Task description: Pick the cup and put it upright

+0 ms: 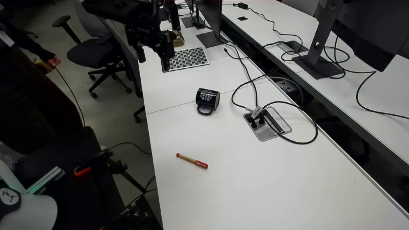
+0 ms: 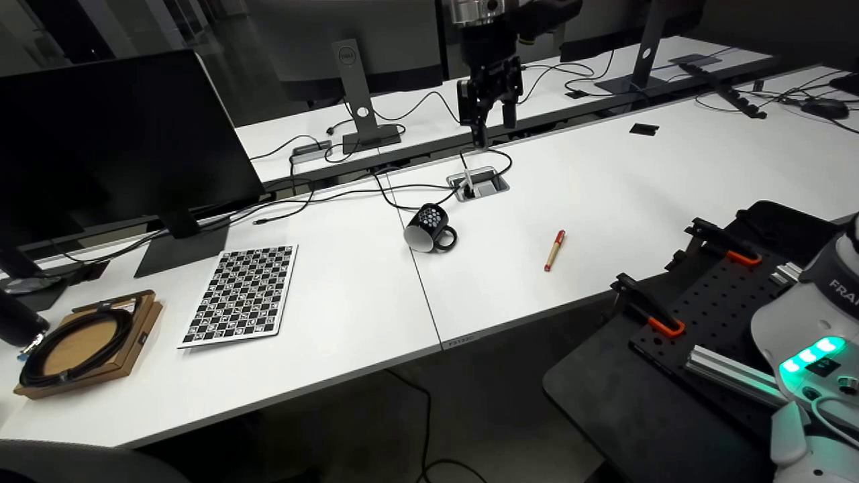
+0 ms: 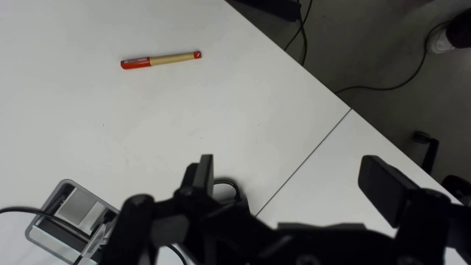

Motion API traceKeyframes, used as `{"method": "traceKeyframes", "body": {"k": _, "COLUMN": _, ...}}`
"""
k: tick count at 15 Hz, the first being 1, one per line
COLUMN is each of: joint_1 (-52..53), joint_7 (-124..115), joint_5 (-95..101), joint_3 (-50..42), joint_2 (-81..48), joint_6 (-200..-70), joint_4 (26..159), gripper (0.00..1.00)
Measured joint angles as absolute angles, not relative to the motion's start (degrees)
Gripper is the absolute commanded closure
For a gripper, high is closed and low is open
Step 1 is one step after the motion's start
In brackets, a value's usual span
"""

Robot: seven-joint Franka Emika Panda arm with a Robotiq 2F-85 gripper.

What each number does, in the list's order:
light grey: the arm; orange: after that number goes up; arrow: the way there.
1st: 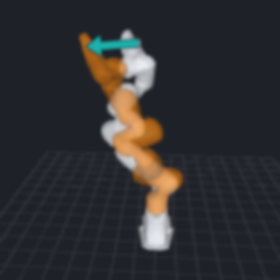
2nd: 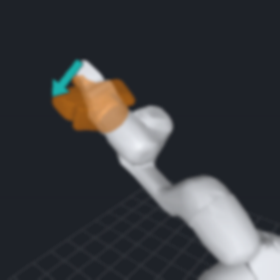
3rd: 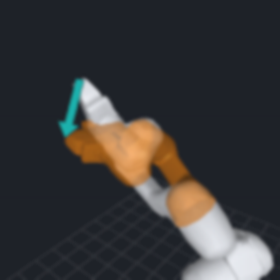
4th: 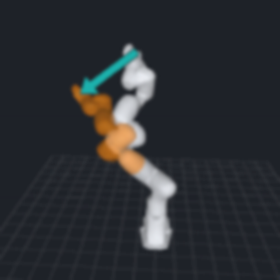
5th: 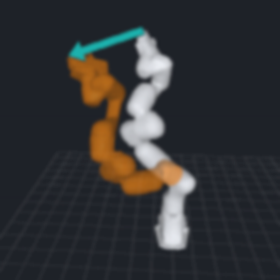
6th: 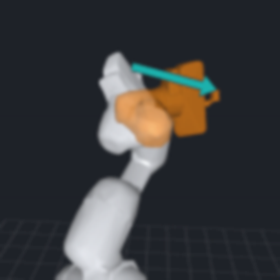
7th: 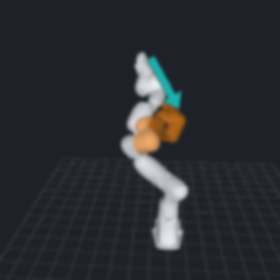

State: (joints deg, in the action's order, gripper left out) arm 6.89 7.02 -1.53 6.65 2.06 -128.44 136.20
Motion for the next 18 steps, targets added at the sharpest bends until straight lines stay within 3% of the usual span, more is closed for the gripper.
{"method": "traceKeyframes", "body": {"k": 7, "joint_1": 7.0, "joint_7": 11.4, "joint_5": -0.9, "joint_3": 7.4, "joint_2": -10.0, "joint_6": -136.6, "joint_4": 135.1, "gripper": 0.0}}
{"method": "traceKeyframes", "body": {"k": 18, "joint_1": 8.0, "joint_7": 10.8, "joint_5": 1.4, "joint_3": 7.8, "joint_2": -26.5, "joint_6": -136.9, "joint_4": 120.2, "gripper": 0.0}}
